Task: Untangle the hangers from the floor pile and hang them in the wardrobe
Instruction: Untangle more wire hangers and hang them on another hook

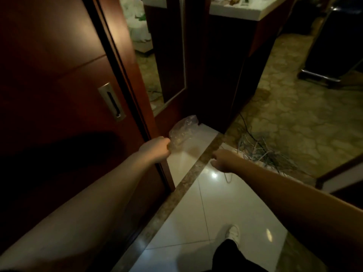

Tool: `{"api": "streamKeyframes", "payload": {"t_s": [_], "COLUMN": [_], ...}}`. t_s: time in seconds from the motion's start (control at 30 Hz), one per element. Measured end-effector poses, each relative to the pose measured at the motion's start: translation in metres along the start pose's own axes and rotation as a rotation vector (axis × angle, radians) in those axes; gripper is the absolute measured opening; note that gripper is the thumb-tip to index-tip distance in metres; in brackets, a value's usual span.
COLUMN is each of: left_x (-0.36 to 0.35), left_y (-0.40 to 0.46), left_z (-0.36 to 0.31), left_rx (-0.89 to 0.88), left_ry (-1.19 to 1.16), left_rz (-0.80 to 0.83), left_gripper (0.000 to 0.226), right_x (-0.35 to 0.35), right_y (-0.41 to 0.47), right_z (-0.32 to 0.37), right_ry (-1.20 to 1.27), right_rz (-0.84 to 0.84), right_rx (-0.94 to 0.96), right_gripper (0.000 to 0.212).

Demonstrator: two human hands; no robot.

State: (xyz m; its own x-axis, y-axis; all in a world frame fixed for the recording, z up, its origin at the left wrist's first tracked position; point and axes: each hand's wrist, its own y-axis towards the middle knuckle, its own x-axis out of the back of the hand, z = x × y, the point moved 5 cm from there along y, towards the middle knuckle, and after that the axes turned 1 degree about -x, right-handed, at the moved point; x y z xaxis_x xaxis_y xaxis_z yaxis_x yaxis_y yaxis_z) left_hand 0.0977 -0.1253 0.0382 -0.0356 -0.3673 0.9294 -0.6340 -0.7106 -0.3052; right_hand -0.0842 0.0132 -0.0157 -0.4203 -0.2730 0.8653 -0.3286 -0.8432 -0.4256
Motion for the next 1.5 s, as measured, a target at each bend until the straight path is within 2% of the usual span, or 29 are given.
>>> {"api": "streamKeyframes", "payload": {"t_s": [0.17,0.57,0.9,1.13,1.33,1.5], "left_x": [-0.06,-0.143,-0.211,-0.271,-0.346,-0.421], "left_y": [0.04,0.143,0.254,0.371,0.472,0.543], "left_z": [-0.068,-0.254,-0.35,-0.403,-0.437,-0.453], "left_rx": [-0.048,-0.06,-0.147,-0.199,-0.208,-0.202], "left_ry": [-0.035,-0.077,0.002,-0.006,0.013,0.028], "left_rz": [0.144,0.334,0.462,0.557,0.67,0.685], "left_gripper": [0.049,0.044,0.04,0.039,0.036,0.033], "right_x": [-0.032,-0.054,-0.064,-0.071,-0.11,-0.162], "right_y": [0.005,0.017,0.045,0.096,0.16,0.222], "right_z": [-0.099,-0.32,-0.458,-0.554,-0.636,-0.704], "right_ry": [0.106,0.284,0.362,0.362,0.46,0.543], "right_rz": [0.052,0.181,0.214,0.242,0.278,0.244], "right_rx": [-0.078,-0.33,-0.559,-0.7,-0.815,-0.87], "right_gripper": [0.043,0.043,0.043,0.041,0.042,0.044]}}
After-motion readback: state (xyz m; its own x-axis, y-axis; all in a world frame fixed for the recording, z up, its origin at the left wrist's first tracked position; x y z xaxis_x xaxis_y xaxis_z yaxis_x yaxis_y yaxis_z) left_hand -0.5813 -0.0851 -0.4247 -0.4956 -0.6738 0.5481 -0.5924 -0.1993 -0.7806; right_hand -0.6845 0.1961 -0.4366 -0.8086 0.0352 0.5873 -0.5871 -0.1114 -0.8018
